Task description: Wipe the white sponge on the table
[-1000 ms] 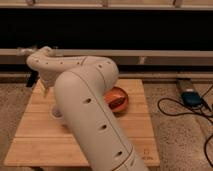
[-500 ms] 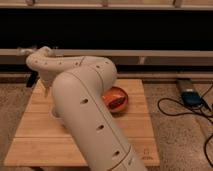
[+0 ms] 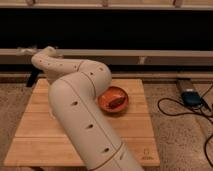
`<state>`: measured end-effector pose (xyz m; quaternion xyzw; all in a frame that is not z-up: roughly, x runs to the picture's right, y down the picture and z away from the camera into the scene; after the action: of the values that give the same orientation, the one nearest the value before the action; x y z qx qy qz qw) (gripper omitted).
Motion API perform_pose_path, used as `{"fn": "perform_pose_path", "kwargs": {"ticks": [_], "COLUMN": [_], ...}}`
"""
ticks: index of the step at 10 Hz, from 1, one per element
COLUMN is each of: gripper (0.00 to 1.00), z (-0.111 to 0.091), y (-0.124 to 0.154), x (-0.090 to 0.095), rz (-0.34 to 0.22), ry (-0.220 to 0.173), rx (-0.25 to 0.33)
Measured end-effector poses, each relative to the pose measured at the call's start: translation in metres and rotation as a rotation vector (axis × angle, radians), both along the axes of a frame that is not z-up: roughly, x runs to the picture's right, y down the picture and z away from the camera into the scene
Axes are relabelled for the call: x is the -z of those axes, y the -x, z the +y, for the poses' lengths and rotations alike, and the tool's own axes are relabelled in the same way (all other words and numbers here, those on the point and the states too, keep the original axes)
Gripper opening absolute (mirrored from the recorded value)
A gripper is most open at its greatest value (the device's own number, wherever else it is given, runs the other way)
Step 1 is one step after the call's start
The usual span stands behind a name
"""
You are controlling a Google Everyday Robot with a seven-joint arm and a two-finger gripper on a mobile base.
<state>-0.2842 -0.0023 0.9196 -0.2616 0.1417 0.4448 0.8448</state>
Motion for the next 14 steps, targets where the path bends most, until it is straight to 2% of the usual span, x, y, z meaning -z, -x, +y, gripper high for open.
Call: {"fn": "perform_pose_path", "kwargs": {"ticks": [2, 4, 10, 11, 14], "gripper": [0.80, 0.80, 0.79, 0.74, 0.45], "z": [0.004, 0.015, 0.038, 0.041, 0.044], "y": [-0.009, -0.007, 0.010, 0.011, 0.015], "x": [-0.012, -0.021, -0.052, -0.057, -0.060], "rz": [0.011, -0.002, -0.025, -0.024, -0.027], "ry": [0.018, 0.047, 0.126, 0.138, 0.152], "rx": [-0.030, -0.037, 0.013, 0.017, 0.023]}}
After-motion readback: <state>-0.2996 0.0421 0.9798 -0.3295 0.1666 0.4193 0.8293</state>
